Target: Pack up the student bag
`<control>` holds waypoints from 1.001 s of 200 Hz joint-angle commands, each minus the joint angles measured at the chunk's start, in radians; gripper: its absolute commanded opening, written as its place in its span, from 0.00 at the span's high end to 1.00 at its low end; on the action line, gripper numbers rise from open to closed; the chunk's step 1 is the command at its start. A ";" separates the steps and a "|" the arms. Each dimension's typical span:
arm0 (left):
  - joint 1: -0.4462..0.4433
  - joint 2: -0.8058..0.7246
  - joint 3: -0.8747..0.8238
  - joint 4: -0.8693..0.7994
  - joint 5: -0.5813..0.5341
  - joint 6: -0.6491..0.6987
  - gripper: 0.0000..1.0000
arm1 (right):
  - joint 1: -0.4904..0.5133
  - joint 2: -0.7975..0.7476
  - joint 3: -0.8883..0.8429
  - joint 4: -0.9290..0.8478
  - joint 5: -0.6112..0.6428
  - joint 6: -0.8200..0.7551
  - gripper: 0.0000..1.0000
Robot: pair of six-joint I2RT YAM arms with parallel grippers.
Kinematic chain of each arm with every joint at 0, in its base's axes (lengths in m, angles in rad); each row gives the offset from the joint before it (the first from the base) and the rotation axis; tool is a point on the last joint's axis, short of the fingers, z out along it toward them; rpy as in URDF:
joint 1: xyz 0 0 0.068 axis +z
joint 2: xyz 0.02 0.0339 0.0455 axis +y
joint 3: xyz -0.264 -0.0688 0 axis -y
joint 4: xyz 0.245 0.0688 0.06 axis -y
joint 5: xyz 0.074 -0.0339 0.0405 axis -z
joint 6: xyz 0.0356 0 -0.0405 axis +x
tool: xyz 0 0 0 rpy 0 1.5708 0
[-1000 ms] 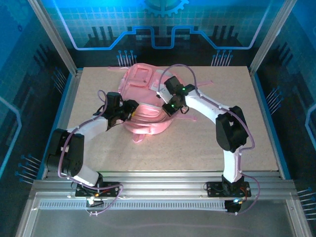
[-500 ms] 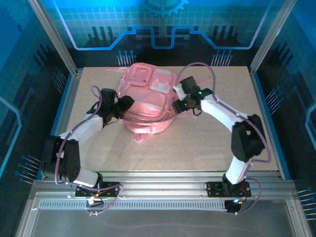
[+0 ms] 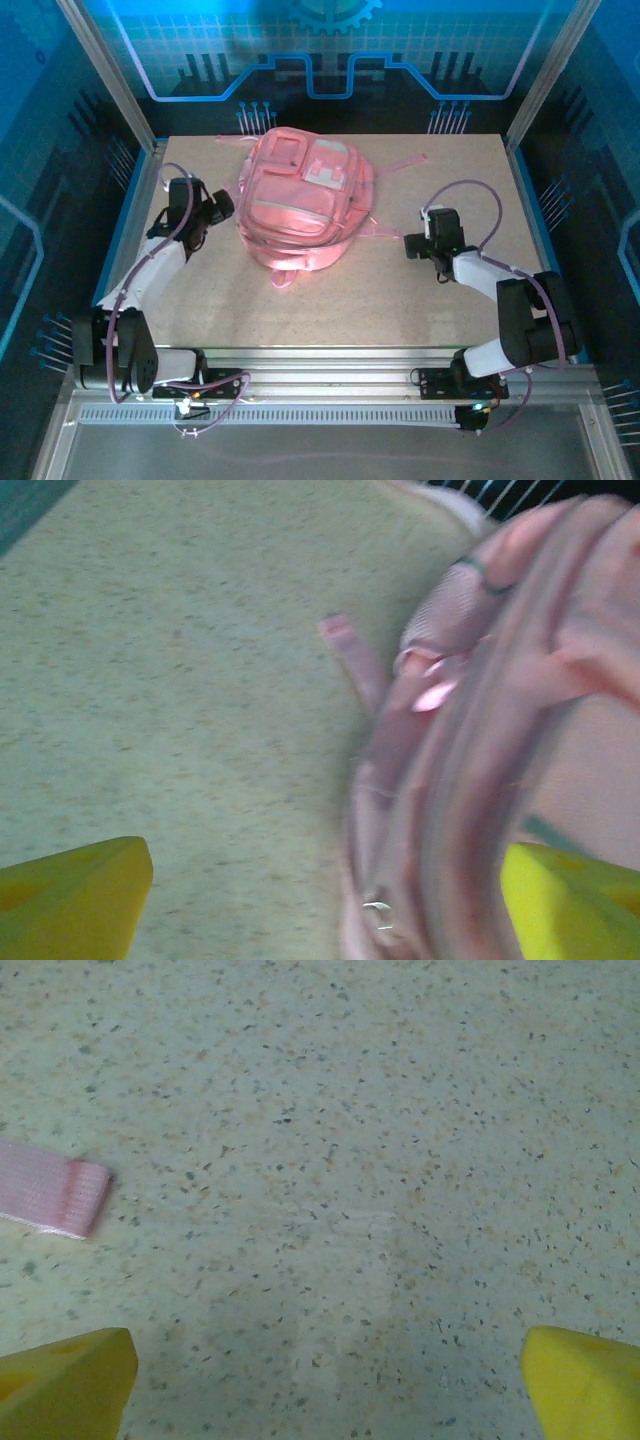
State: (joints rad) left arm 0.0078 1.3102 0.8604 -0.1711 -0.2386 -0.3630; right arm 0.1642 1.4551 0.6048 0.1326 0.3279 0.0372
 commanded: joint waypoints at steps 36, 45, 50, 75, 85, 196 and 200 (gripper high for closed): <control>0.008 0.026 -0.250 0.443 -0.098 0.204 0.08 | -0.082 0.015 -0.141 0.546 -0.070 0.013 0.00; 0.008 0.026 -0.316 0.585 -0.055 0.224 0.08 | -0.088 0.010 -0.144 0.541 -0.082 0.020 0.00; 0.008 0.032 -0.351 0.661 -0.044 0.238 0.06 | -0.088 0.012 -0.143 0.541 -0.081 0.017 0.00; 0.030 0.085 -0.431 0.852 -0.030 0.233 0.01 | -0.105 0.017 -0.169 0.574 -0.122 0.027 0.00; 0.032 0.131 -0.484 1.003 -0.024 0.244 0.01 | -0.084 0.064 -0.237 0.777 -0.058 0.009 0.00; -0.008 0.243 -0.582 1.289 -0.016 0.301 0.01 | -0.068 0.047 -0.199 0.667 -0.038 0.010 0.00; -0.009 0.237 -0.581 1.274 -0.015 0.297 0.01 | -0.067 0.047 -0.198 0.667 -0.038 0.010 0.00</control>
State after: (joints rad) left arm 0.0097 1.5478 0.2554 1.0676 -0.2604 -0.0959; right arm 0.0860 1.4967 0.4000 0.7429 0.2615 0.0486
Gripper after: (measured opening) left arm 0.989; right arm 0.998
